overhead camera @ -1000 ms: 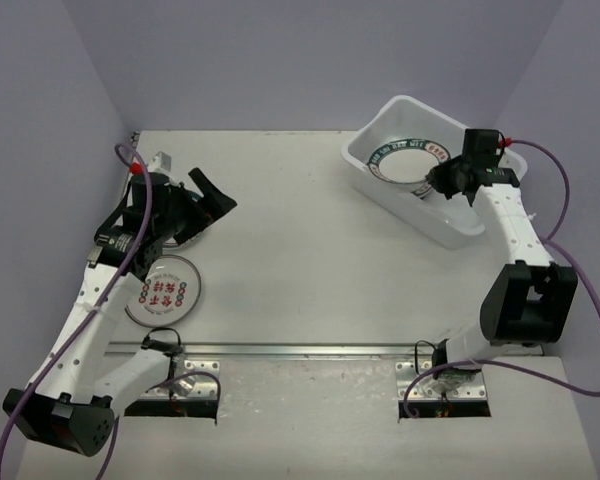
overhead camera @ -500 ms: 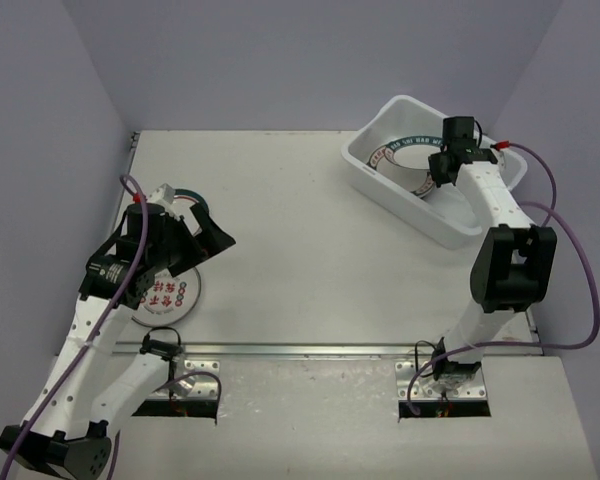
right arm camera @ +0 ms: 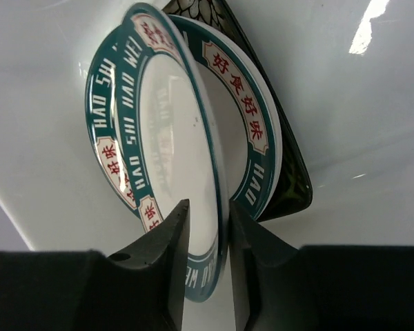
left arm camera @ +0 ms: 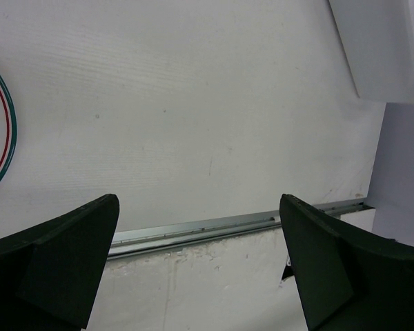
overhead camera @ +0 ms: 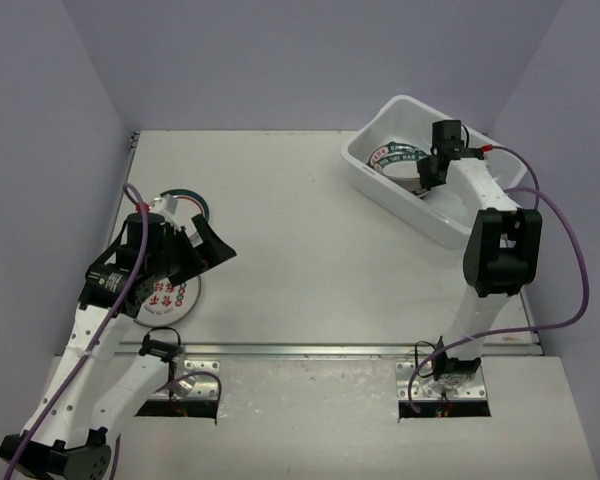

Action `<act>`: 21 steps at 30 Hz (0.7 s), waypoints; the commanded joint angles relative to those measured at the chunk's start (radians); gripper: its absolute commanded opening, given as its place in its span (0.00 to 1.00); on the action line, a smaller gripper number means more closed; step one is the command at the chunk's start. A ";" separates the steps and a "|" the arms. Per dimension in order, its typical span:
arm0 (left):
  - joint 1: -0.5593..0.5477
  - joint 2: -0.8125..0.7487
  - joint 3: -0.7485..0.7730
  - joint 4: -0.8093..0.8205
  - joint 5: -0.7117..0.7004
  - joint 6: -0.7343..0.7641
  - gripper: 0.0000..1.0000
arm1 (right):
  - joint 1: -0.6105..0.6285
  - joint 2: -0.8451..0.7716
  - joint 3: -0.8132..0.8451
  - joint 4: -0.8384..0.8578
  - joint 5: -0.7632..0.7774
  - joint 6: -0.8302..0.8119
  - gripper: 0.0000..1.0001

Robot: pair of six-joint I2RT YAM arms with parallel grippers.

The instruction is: Place the plates into the plastic bin on the countertop

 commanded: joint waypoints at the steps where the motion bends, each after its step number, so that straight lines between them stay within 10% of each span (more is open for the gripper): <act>1: 0.000 -0.042 -0.027 -0.010 -0.007 0.021 1.00 | 0.001 0.025 0.122 -0.019 -0.079 -0.082 0.39; 6: 0.000 -0.011 -0.071 0.014 -0.015 0.039 1.00 | 0.004 0.071 0.255 -0.232 -0.147 -0.148 0.97; 15: 0.000 0.119 -0.036 0.080 -0.036 0.072 1.00 | 0.003 0.057 0.340 -0.369 -0.259 -0.304 0.99; 21: 0.000 0.166 0.061 0.052 -0.138 0.082 1.00 | 0.122 -0.091 0.333 -0.156 -0.328 -0.551 0.99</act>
